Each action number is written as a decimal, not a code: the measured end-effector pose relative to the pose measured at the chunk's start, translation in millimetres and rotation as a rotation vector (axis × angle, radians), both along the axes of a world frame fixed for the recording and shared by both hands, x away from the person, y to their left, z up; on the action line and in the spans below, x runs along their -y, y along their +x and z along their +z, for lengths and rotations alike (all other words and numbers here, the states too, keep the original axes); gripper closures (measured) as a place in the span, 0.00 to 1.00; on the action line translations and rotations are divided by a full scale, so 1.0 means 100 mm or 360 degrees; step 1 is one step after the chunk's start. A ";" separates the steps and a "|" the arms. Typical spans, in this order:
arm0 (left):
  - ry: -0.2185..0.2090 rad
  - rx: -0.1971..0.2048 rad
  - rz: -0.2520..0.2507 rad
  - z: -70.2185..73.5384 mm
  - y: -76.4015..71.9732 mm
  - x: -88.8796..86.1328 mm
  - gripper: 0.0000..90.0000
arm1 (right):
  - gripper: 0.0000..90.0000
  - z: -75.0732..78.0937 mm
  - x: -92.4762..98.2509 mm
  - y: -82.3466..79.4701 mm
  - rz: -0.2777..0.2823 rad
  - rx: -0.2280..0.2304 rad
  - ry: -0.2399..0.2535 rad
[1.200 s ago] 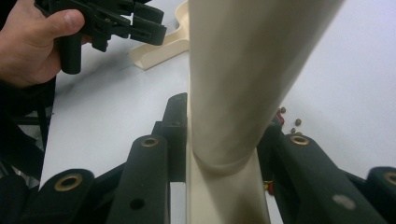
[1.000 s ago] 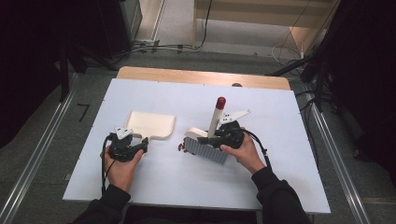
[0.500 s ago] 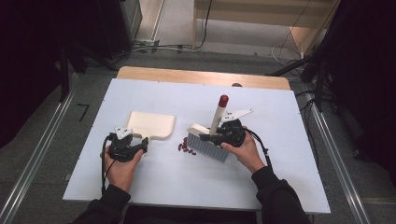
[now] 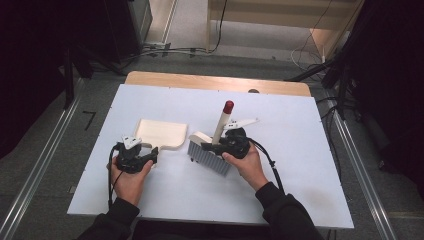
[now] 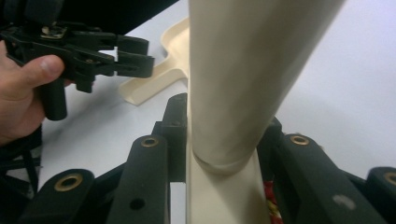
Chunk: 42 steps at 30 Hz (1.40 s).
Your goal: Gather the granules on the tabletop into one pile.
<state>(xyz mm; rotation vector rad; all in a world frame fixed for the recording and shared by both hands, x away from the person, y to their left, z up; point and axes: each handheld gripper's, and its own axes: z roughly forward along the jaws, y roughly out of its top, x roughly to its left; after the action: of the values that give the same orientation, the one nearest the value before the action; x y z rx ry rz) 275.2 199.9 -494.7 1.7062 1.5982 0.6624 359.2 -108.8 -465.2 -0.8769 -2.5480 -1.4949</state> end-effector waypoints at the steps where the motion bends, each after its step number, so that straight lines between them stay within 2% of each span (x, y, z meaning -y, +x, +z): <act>1: -0.0001 0.0002 0.0002 0.00 0.00 0.00 0.43 | 0.71 0.00 -0.03 -0.01 0.0011 0.0001 0.0005; 4: -0.0002 0.0001 0.0001 0.00 0.00 0.00 0.43 | 0.71 -0.02 -0.10 -0.03 0.0018 -0.0017 0.0014; 10: -0.0001 0.0000 -0.0001 0.00 0.00 -0.01 0.43 | 0.71 -0.07 -0.16 -0.03 -0.0076 -0.0017 -0.0029; 14: 0.0000 0.0001 0.0002 0.00 0.00 -0.01 0.43 | 0.72 -0.08 -0.10 0.01 -0.0141 -0.0007 -0.0055; 18: -0.0002 0.0000 0.0000 0.00 0.00 -0.02 0.43 | 0.72 -0.07 -0.02 0.05 -0.0195 -0.0005 -0.0046; 27: -0.0003 -0.0001 0.0003 0.00 0.00 -0.01 0.43 | 0.72 -0.04 0.13 0.12 -0.0253 -0.0006 -0.0019; 33: -0.0006 -0.0001 -0.0001 0.00 0.00 -0.01 0.43 | 0.72 0.04 0.18 0.10 -0.0186 -0.0031 0.0061; 37: -0.0006 -0.0003 -0.0001 0.00 0.00 -0.03 0.43 | 0.72 0.06 0.24 0.06 -0.0136 -0.0044 0.0052; 42: -0.0007 -0.0001 -0.0006 0.01 0.00 -0.02 0.43 | 0.72 -0.01 0.30 0.02 -0.0045 -0.0088 0.0070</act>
<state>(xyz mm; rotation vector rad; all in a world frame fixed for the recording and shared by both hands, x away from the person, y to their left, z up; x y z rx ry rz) 274.8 201.7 -494.2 1.7058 1.5955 0.6566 361.6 -138.7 -465.7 -0.9388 -2.4645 -1.5064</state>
